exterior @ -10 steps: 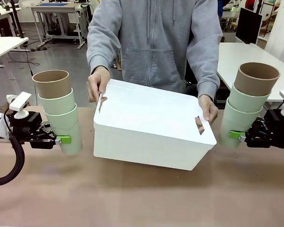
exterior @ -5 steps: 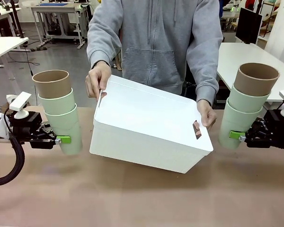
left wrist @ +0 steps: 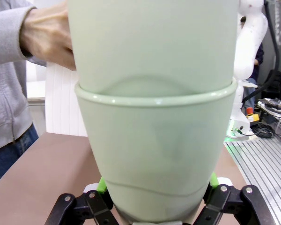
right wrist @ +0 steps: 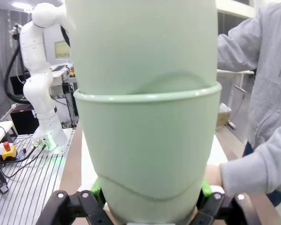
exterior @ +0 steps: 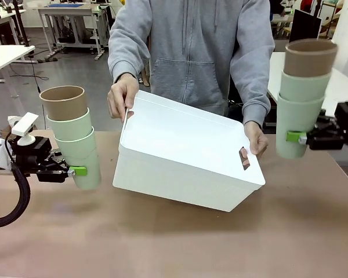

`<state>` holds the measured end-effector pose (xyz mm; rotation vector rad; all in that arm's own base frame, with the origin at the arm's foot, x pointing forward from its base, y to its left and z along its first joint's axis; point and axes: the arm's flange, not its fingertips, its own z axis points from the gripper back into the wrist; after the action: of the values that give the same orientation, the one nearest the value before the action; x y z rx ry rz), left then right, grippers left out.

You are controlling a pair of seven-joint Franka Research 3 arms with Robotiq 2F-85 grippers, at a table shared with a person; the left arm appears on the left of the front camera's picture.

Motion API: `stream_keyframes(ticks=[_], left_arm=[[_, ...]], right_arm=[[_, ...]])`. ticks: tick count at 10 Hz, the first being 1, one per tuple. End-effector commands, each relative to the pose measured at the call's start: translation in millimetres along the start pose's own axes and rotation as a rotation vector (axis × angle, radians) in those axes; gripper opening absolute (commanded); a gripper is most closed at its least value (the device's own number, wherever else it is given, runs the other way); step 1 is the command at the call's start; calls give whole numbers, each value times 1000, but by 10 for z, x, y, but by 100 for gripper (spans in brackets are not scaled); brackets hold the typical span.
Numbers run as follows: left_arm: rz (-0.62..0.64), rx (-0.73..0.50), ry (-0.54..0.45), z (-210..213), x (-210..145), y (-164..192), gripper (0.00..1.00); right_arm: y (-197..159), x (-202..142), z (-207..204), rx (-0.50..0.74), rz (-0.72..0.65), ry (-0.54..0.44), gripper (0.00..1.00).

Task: Stack the cups and store them in the basket.
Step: Place the stack of Reusable plastic cups into the Pantry Basket.

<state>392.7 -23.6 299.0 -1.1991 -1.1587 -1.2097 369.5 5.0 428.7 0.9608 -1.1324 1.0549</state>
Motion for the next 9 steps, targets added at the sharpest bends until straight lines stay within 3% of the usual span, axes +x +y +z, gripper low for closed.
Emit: stream_keyframes(ticks=[1,4,9], left_arm=[[-6,-9,0,-2,44,4,85],[-6,-9,0,-2,44,4,85],[-6,-9,0,-2,44,4,85]], right_arm=[[509,428,-356,-80,-23,118,83],[572,767,-1065,-163,5,316,83],[626,638,-1987,-218,87,624,83]])
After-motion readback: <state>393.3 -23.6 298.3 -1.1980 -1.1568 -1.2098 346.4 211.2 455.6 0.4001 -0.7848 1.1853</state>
